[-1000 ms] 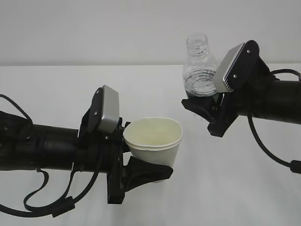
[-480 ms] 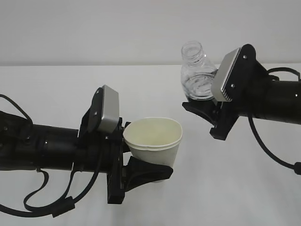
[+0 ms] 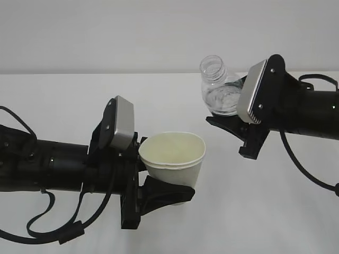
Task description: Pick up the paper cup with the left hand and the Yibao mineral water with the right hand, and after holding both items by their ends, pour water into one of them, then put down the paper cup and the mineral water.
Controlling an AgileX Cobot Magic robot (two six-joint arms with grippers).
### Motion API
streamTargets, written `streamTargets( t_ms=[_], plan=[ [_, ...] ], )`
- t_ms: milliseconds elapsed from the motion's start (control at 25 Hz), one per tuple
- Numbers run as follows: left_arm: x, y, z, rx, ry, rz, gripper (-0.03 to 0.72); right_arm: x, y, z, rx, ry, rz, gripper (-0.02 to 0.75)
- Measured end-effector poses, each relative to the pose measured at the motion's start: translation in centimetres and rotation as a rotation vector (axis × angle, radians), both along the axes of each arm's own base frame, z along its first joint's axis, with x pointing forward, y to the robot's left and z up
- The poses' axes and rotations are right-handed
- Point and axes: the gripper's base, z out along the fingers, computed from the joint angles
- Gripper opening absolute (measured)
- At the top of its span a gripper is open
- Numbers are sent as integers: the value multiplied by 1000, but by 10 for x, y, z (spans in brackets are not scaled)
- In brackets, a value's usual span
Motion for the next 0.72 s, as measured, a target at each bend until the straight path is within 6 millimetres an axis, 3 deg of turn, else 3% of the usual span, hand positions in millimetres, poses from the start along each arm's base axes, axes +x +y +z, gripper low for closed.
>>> streamTargets(
  t_ms=[720],
  plan=[
    [0,0,0,0,-13,-1,430,8,2,12,-52,-105,33,482]
  ],
)
